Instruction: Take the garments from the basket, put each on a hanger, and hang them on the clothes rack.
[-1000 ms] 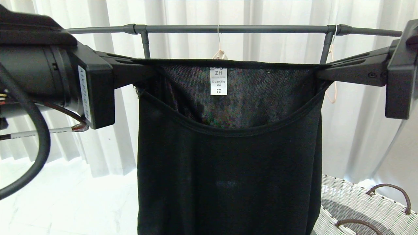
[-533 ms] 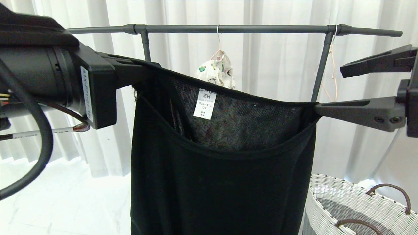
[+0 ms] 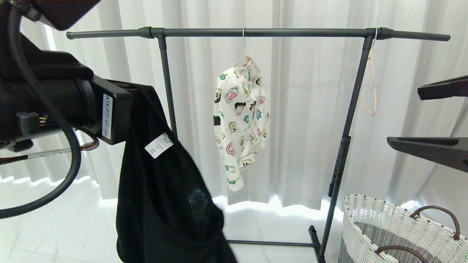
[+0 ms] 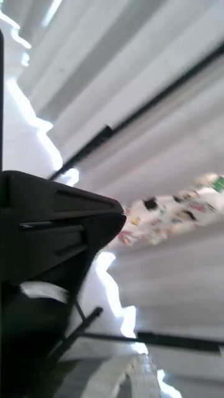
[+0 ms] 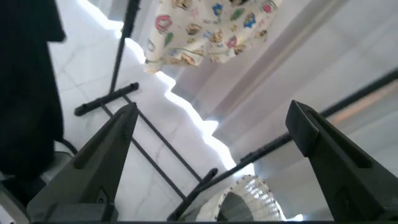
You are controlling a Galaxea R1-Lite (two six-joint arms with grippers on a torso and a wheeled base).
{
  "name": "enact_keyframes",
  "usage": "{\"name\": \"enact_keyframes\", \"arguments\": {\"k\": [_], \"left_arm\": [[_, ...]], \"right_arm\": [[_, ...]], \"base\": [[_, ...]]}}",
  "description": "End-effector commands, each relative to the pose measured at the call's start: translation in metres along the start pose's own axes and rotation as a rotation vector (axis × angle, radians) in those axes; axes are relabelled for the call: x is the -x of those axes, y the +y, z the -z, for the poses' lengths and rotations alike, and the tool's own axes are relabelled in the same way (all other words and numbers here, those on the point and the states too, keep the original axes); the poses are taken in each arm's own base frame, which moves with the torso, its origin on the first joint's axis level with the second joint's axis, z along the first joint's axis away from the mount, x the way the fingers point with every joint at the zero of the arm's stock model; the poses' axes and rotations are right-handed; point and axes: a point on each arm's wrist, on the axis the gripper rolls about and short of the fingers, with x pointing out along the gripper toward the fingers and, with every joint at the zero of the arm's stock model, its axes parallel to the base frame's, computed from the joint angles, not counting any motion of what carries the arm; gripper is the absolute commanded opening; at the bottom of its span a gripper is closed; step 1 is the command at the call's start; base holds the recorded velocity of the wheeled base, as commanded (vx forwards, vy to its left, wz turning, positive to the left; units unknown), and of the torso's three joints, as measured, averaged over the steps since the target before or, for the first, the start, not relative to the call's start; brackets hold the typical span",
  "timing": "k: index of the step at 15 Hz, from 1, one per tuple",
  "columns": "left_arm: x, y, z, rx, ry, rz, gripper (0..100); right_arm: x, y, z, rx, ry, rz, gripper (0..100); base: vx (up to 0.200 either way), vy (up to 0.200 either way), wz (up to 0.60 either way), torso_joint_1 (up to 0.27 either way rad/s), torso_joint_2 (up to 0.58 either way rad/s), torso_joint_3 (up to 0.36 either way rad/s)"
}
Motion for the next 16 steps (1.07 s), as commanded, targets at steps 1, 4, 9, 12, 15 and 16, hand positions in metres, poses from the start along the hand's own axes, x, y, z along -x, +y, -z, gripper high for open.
{"name": "enact_keyframes", "arguments": {"k": [1,4,9,12,15,16], "left_arm": [[0.001,0.000,0.007,-0.003,0.018,-0.004,0],[0.013,0.001,0.021,-0.010,0.037,-0.018,0],[0.024,0.003,0.032,-0.016,0.056,-0.070,0],[0.030,0.004,0.039,-0.018,0.066,-0.091,0],[0.033,0.004,0.042,-0.019,0.069,-0.095,0],[0.033,0.004,0.043,-0.019,0.070,-0.095,0]], "right_arm": [[0.006,-0.012,0.011,-0.026,0.030,0.089,100],[0.004,-0.034,0.040,-0.078,0.170,0.279,100],[-0.010,-0.030,0.096,-0.058,0.423,0.470,100],[-0.022,-0.023,0.122,-0.063,0.419,0.487,100],[-0.038,-0.016,0.149,-0.066,0.333,0.522,100],[-0.041,-0.014,0.159,-0.053,0.320,0.538,100]], "base": [[0.000,0.000,0.00,0.000,0.00,0.000],[0.000,0.000,0.00,0.000,0.00,0.000],[0.000,0.000,0.00,0.000,0.00,0.000],[0.000,0.000,0.00,0.000,0.00,0.000],[0.000,0.000,0.00,0.000,0.00,0.000],[0.000,0.000,0.00,0.000,0.00,0.000]]}}
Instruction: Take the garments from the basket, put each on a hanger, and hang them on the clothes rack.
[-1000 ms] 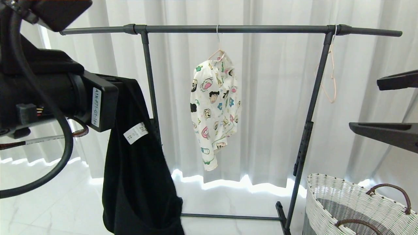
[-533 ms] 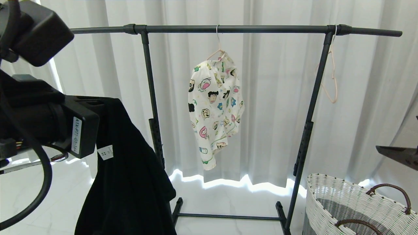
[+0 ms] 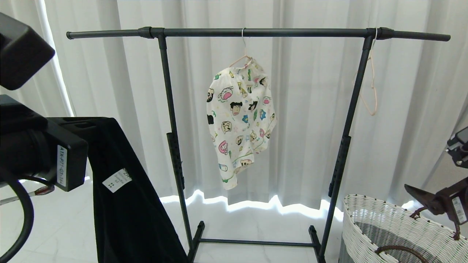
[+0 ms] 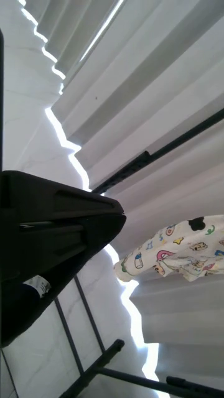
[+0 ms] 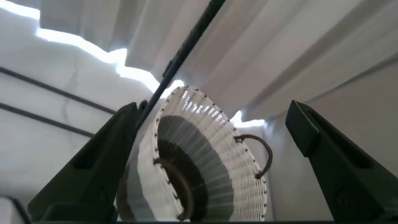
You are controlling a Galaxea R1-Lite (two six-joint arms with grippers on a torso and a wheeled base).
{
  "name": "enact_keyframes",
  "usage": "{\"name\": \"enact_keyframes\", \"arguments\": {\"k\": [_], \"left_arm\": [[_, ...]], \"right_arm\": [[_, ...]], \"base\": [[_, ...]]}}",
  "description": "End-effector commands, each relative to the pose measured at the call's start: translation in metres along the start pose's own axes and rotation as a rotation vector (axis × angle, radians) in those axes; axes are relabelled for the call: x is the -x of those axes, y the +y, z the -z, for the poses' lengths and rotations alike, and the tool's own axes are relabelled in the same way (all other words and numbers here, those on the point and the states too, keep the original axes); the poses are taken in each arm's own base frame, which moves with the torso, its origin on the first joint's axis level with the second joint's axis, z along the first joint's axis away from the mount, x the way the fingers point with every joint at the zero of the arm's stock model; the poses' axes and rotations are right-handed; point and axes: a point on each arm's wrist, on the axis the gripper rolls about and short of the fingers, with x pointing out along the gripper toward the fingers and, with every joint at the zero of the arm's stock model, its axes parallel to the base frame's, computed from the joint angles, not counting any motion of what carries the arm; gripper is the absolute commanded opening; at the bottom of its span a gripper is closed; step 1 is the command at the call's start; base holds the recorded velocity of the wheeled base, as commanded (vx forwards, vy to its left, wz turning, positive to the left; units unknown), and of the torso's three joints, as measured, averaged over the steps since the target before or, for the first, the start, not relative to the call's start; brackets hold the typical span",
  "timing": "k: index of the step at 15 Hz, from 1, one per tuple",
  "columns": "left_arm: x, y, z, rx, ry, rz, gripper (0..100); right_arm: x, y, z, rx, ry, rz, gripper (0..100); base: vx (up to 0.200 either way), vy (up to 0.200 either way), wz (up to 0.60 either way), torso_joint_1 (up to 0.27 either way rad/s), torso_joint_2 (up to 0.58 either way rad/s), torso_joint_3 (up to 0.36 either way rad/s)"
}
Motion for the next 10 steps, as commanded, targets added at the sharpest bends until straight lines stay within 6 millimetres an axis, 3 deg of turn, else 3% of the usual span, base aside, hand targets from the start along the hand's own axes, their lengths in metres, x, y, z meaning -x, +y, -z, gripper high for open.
{"name": "enact_keyframes", "arguments": {"k": [1,2,5,10], "left_arm": [[0.002,0.001,0.001,0.002,-0.003,-0.001,0],[0.002,0.001,0.001,0.001,-0.002,-0.001,0],[0.002,0.000,0.001,0.000,-0.001,-0.001,0],[0.001,0.002,0.002,0.002,0.002,-0.010,0]], "right_arm": [[-0.010,0.008,0.028,0.033,0.025,0.019,100],[-0.015,0.007,0.046,0.056,0.046,0.071,100],[-0.018,0.004,0.065,0.044,0.082,0.128,100],[0.002,0.007,0.097,0.105,0.100,0.141,100]], "base": [[0.000,0.000,0.00,0.000,0.00,0.000],[0.000,0.000,0.00,0.000,0.00,0.000],[0.000,0.000,0.00,0.000,0.00,0.000],[0.000,0.000,0.00,0.000,0.00,0.000]]}}
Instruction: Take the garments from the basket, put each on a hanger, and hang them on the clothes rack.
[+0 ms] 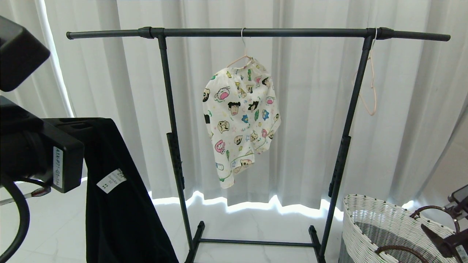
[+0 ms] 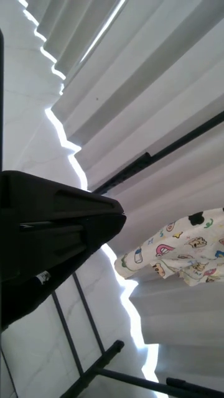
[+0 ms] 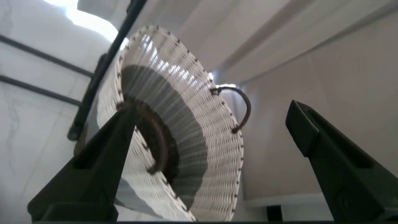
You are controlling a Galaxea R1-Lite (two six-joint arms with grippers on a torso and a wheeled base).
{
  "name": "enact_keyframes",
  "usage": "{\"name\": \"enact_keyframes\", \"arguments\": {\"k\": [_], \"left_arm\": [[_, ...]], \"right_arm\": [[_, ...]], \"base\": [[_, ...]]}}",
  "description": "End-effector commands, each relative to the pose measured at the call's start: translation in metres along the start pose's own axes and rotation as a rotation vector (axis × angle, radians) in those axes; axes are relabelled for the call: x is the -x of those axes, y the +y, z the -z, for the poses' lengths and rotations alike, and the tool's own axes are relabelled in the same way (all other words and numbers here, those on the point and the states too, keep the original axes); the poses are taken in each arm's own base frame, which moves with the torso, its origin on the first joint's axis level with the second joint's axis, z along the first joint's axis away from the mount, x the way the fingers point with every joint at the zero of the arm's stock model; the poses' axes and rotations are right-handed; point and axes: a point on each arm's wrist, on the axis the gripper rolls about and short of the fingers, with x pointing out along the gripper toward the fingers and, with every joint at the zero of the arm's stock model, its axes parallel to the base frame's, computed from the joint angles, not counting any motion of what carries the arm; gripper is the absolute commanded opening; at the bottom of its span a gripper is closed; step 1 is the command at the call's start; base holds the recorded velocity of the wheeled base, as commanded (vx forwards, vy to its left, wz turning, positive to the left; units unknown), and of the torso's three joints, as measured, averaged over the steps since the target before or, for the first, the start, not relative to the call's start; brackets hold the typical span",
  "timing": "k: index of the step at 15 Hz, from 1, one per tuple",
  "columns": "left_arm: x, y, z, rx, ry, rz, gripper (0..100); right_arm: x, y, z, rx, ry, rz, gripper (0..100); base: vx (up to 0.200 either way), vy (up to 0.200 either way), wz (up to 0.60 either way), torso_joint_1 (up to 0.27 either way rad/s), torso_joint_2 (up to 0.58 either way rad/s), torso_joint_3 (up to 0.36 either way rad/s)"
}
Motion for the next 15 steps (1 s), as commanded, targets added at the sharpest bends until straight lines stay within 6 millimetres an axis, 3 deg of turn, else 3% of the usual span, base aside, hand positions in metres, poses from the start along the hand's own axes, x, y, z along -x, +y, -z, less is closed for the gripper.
{"name": "enact_keyframes", "arguments": {"k": [1,6,9,11,14,15], "left_arm": [[-0.001,0.001,0.000,0.003,0.003,-0.010,0],[-0.002,0.005,0.001,0.009,0.011,-0.032,0],[-0.003,0.007,0.003,0.014,0.024,-0.050,0],[-0.004,0.009,0.005,0.018,0.036,-0.067,0],[-0.005,0.011,0.009,0.023,0.049,-0.080,0],[-0.005,0.011,0.009,0.024,0.052,-0.080,0]], "right_arm": [[0.012,0.001,0.019,0.018,-0.004,0.020,100],[0.012,0.005,0.037,0.032,0.061,0.024,100],[0.014,0.017,0.068,0.061,0.164,0.000,100],[0.013,0.016,0.074,0.048,0.243,0.017,100],[0.009,0.014,0.077,-0.063,0.311,0.050,100],[0.006,0.016,0.078,-0.177,0.338,0.057,100]], "base": [[0.000,0.000,0.00,0.000,0.00,0.000],[0.000,0.000,0.00,0.000,0.00,0.000],[0.000,0.000,0.00,0.000,0.00,0.000],[0.000,0.000,0.00,0.000,0.00,0.000],[0.000,0.000,0.00,0.000,0.00,0.000],[0.000,0.000,0.00,0.000,0.00,0.000]]}}
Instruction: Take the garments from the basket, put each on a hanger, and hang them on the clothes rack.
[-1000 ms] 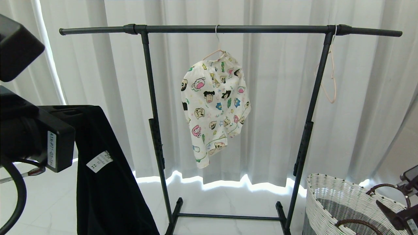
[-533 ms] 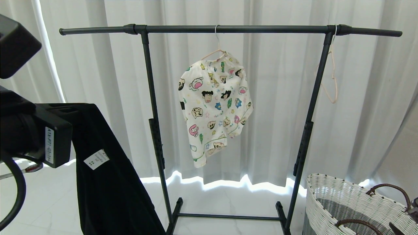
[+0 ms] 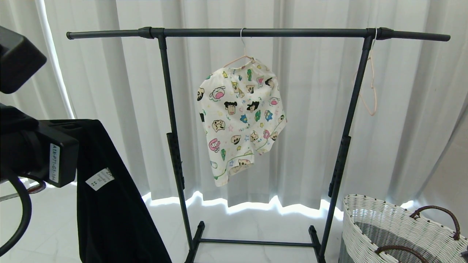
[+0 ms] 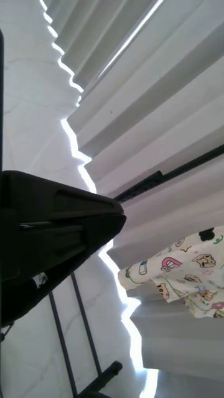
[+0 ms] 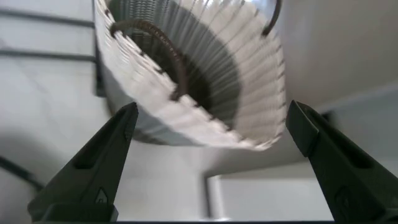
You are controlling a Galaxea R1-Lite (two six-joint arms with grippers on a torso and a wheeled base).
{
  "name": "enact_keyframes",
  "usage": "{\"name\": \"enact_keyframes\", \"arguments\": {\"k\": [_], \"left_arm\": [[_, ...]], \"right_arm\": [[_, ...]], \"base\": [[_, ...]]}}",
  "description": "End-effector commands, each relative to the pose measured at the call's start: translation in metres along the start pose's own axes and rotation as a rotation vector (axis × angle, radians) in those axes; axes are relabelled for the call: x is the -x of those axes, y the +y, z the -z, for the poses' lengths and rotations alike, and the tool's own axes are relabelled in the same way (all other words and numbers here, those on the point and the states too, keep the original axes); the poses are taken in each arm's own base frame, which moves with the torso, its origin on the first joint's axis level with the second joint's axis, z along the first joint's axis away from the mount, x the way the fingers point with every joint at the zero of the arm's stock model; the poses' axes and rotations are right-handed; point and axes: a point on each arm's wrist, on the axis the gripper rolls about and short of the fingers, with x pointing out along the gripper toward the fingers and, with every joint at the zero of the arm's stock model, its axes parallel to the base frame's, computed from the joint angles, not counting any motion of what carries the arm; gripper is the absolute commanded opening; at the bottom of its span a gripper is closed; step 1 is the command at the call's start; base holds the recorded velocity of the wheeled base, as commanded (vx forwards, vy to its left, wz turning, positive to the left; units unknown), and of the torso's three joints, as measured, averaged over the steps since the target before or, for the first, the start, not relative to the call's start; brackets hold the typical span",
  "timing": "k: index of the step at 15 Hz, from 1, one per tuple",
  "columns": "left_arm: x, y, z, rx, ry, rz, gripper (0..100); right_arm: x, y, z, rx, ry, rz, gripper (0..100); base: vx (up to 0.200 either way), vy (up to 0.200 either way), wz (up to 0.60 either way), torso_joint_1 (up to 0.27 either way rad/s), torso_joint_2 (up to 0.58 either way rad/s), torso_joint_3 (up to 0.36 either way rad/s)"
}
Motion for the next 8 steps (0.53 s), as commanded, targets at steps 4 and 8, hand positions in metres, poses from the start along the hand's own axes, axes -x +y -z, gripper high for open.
{"name": "enact_keyframes", "arguments": {"k": [4,8], "left_arm": [[-0.007,-0.005,0.010,-0.018,0.051,-0.021,0],[-0.007,-0.003,0.011,-0.019,0.073,-0.081,0]], "right_arm": [[-0.018,0.009,0.000,-0.327,0.178,-0.021,100],[-0.012,0.011,0.015,-0.342,0.286,-0.032,100]], "base": [[0.000,0.000,0.00,0.000,0.00,0.000],[0.000,0.000,0.00,0.000,0.00,0.000]]}}
